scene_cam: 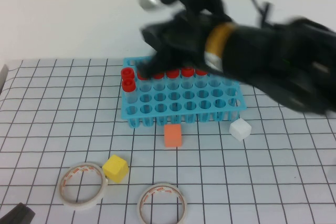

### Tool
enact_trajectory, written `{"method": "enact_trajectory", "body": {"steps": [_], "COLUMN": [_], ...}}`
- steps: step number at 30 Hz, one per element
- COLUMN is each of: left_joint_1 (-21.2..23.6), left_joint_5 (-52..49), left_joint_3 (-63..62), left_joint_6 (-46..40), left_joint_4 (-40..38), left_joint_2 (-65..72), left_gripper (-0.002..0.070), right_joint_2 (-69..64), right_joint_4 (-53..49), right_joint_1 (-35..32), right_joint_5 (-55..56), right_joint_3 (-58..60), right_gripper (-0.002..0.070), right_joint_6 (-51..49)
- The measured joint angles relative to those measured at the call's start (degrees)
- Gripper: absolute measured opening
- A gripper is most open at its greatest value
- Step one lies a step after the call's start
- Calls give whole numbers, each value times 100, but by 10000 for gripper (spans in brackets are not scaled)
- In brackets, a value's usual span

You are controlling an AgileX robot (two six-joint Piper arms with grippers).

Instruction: Place the test tubes

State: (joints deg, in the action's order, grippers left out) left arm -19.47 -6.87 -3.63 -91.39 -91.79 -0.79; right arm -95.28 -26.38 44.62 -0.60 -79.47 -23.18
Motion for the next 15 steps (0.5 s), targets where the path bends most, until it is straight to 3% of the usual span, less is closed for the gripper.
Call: {"method": "enact_trajectory", "body": {"steps": [7,15], "left_joint_1": [0,0], "left_joint_5": [0,0], "left_joint_3": [0,0], "left_joint_6": [0,0], "left_joint_4": [0,0], "left_joint_2": [0,0], "left_gripper": [-1,-1], "right_joint_2": [2049,4382], "right_joint_4": [-464,-482], "right_joint_1": [83,83], "right_joint_5": [60,-1203], "right_joint_3": [1764,3587], "right_gripper": [-1,-1], "right_joint_6": [-14,-14]}}
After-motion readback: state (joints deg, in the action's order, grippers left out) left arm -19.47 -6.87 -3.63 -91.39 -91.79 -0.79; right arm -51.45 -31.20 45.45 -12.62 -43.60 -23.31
